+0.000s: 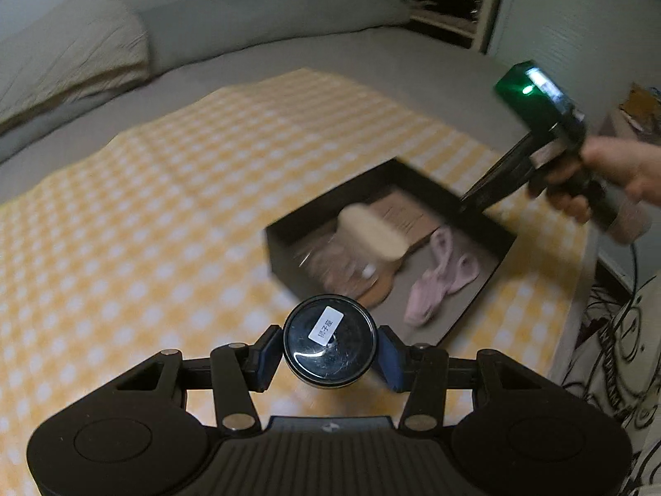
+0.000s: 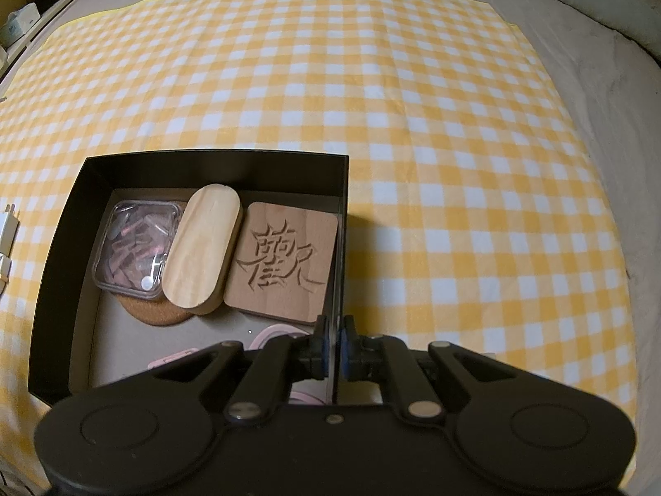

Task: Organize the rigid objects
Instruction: 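Carry the black tin into the box beside the scissors and release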

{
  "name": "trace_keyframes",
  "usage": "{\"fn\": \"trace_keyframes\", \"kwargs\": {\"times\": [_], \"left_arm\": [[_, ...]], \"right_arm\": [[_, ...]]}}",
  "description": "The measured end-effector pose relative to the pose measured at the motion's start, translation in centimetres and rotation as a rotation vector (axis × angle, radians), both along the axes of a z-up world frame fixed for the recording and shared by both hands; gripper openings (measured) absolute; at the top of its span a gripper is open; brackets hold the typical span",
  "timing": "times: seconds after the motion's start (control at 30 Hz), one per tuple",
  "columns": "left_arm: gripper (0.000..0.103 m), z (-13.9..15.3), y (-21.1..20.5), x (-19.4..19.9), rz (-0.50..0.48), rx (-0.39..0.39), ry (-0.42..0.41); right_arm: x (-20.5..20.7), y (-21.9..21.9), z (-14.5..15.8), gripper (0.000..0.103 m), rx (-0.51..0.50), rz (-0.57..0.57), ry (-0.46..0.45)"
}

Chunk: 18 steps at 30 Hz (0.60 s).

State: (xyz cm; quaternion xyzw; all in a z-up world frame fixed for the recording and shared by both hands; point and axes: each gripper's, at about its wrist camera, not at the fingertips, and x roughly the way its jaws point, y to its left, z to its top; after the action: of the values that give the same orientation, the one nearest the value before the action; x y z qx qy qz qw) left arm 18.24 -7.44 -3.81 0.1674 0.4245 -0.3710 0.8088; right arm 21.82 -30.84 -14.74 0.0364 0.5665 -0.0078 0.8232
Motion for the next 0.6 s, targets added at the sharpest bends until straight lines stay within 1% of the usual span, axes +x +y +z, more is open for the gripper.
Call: {"fn": "trace_keyframes", "kwargs": {"times": [0.13,0.3,0.43,0.6], "left_arm": [[0.05,0.3,-3.1,0.1,-0.064,0.0,-0.01],[0.05,-1.2,-6.4,0.0,-0.142,0.057,0.008],[0.05,-2.6,-8.1,0.3,-0.166,0.124,0.011],[0.051,-3.4,-9.1,0.6,-0.192,0.156,0.031]], "right_arm": [[0.0,0.1,0.0,0.006,-0.001,0.0,0.0],[0.0,0.1,0.0,0.006,-0.001,0.001,-0.001],[0.0,0.3,0.0,0.006,0.0,0.0,-0.001],[-0.1,0.2,-0.1,0.006,0.002,0.001,-0.002]]}}
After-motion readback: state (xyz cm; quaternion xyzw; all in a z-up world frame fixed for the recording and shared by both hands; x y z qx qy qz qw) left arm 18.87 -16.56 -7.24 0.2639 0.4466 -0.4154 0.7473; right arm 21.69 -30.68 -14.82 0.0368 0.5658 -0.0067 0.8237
